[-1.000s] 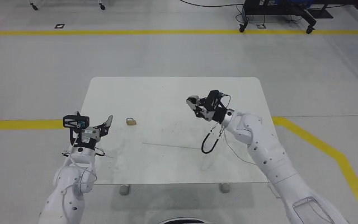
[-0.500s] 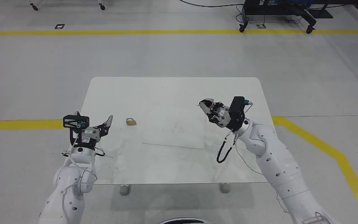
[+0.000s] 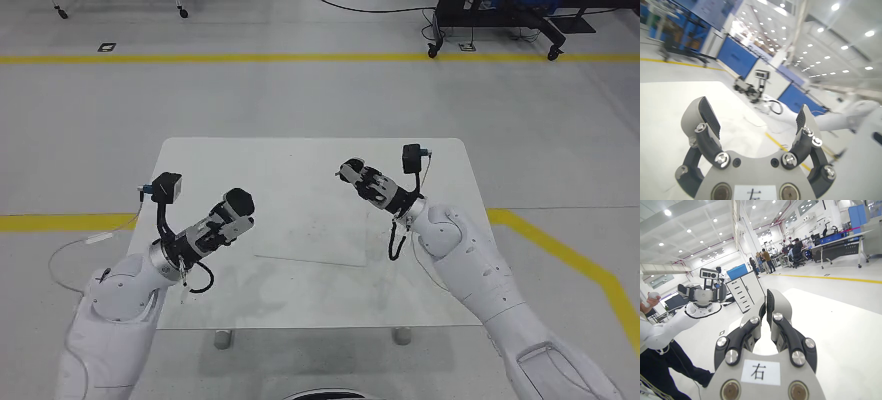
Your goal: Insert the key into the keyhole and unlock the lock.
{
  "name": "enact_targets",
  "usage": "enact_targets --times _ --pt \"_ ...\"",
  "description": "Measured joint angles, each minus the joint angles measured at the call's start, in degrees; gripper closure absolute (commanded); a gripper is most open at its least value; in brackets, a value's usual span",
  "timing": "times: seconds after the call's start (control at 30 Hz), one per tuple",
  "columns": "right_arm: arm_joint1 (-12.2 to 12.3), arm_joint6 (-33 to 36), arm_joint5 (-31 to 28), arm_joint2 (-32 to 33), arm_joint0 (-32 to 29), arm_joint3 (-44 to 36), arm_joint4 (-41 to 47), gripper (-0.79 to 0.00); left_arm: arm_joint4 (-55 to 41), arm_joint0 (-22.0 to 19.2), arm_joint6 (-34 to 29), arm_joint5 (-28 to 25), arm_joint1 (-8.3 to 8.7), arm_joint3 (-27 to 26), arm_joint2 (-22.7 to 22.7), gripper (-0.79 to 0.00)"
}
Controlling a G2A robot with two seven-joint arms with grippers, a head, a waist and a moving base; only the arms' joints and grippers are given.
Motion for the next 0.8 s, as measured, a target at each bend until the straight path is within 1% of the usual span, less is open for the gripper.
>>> enact_targets --times 0.03,0.07,0.1,0.17,0.23,0.3,0.33,0.43,0.5,0.57,0.73,0.8 --pt "-0.1 2.3 0.2 -0.7 0.8 0.2 2.1 0.0 -5.4 -2.4 -3.6 0.9 0.05 2.2 1.2 -0.73" --pt "-0.3 3.9 0.2 -1.1 1.3 0.3 3.4 0.0 -8.2 -4.1 -5.1 1.5 -0.04 3.8 2.4 -0.566" --pt "-0.3 5.3 0.3 -1.5 1.8 0.4 4.6 0.0 -9.9 -5.7 -5.7 2.2 -0.24 5.3 4.0 -0.493" --pt "-0.6 7.5 0.6 -2.2 2.7 0.7 6.8 0.0 -12.1 -9.4 -6.6 4.8 -0.92 9.2 8.3 -0.425" --pt "-0.8 8.9 0.6 -2.9 3.3 1.0 8.9 0.0 -16.8 -13.5 -8.0 7.7 -1.6 14.0 12.2 -0.4" --pt "-1.0 9.8 0.5 -3.3 3.8 1.3 10.5 0.0 -20.0 -16.9 -9.0 9.4 -2.16 18.2 14.7 -0.391" --pt "-1.1 10.5 -0.4 -3.8 4.0 1.3 11.5 0.0 -20.8 -18.8 -9.2 9.6 -2.49 20.8 16.0 -0.397" --pt "-1.4 12.1 -2.8 -4.5 4.8 2.4 13.9 0.0 -20.9 -22.1 -8.7 8.4 -3.21 25.5 18.3 -0.391" --pt "-1.6 13.0 -3.5 -5.1 5.1 3.0 15.3 0.0 -20.7 -23.3 -8.6 7.7 -3.51 27.4 19.3 -0.379" --pt "-1.7 13.9 -3.9 -5.6 5.5 3.6 16.7 0.0 -18.4 -24.6 -7.8 6.9 -3.75 28.8 20.1 -0.363" --pt "-2.2 14.6 -5.0 -6.4 6.3 4.8 19.2 0.0 -13.6 -26.1 -4.4 6.2 -4.38 30.0 22.4 -0.342" --pt "-2.4 14.7 -5.2 -6.6 6.5 5.2 19.9 0.0 -11.5 -26.3 -3.1 5.9 -4.51 30.1 22.9 -0.314"
